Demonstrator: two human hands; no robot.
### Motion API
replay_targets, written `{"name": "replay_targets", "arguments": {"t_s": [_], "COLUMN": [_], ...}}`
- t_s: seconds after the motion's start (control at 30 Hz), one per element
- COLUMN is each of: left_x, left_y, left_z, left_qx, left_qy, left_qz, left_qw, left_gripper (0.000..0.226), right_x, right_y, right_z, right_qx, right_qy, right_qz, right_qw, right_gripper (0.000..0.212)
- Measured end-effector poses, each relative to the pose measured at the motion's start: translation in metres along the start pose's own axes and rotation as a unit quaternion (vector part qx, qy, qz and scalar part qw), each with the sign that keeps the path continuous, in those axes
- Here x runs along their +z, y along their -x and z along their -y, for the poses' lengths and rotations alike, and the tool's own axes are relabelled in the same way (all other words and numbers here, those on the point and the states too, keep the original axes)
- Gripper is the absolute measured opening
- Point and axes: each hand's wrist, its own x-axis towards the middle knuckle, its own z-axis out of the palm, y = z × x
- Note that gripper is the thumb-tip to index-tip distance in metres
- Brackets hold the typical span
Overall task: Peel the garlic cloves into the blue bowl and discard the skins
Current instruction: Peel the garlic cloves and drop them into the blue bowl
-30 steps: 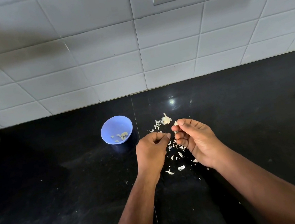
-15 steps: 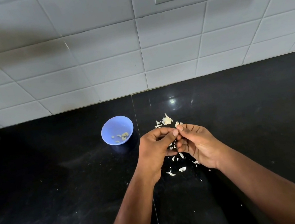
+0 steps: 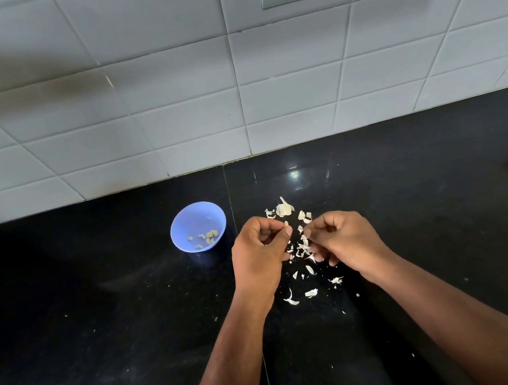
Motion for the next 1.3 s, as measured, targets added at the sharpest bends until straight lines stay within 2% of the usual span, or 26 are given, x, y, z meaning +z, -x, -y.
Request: {"name": "replay_targets", "arguments": {"t_s": [0.1,0.13,0.2,0.23,0.37,0.47,0.57,0.63,0.73,0.87,0.97,1.13,1.3], "left_x": [-0.001,0.000,0.002,0.002,0.003,0.005,0.005,0.004,0.004,0.004,0.003,0.003,0.002], "left_y": [0.000,0.000,0.003,0.004,0.005,0.007,0.007,0.007,0.007,0.009,0.010,0.005,0.003], "left_z": [0.003,0.004,0.003,0.002,0.001,0.000,0.000,0.001,0.003,-0.002,-0.003,0.004,0.007], "left_qx": [0.024,0.034,0.053,0.061,0.085,0.101,0.100,0.096,0.047,-0.019,-0.049,-0.065,-0.058], "left_qy": [-0.046,-0.062,-0.094,-0.109,-0.149,-0.162,-0.123,-0.098,0.008,0.120,0.144,0.154,0.138], "left_qz": [-0.005,-0.005,0.001,0.004,0.000,0.000,-0.013,-0.027,-0.028,0.022,0.057,0.017,0.019], "left_qw": [0.999,0.997,0.994,0.992,0.985,0.982,0.987,0.990,0.998,0.992,0.987,0.986,0.989], "left_gripper": [0.016,0.018,0.021,0.022,0.026,0.028,0.027,0.027,0.026,0.027,0.015,0.008,0.019], "right_x": [0.000,0.001,0.004,0.006,0.013,0.016,0.019,0.018,0.019,0.021,0.022,0.020,0.014], "right_y": [-0.002,-0.002,-0.001,0.001,0.005,0.003,0.003,0.002,0.002,0.001,-0.002,-0.007,-0.009], "right_z": [0.002,0.002,0.003,0.004,0.006,0.005,0.008,0.008,0.007,0.005,0.005,0.006,0.001], "right_qx": [-0.022,-0.032,-0.049,-0.059,-0.112,-0.109,-0.045,-0.013,-0.024,-0.047,-0.068,-0.034,-0.027], "right_qy": [0.080,0.079,0.041,0.026,0.024,0.006,-0.095,-0.146,-0.162,-0.153,-0.136,-0.136,0.010], "right_qz": [-0.007,0.015,0.062,0.074,0.044,0.005,0.024,0.039,0.040,0.020,0.013,-0.021,-0.022], "right_qw": [0.997,0.996,0.996,0.995,0.992,0.994,0.994,0.988,0.986,0.987,0.988,0.990,0.999], "right_gripper": [0.013,0.018,0.043,0.045,0.013,0.010,0.008,0.016,0.021,0.023,0.024,0.020,0.015]}}
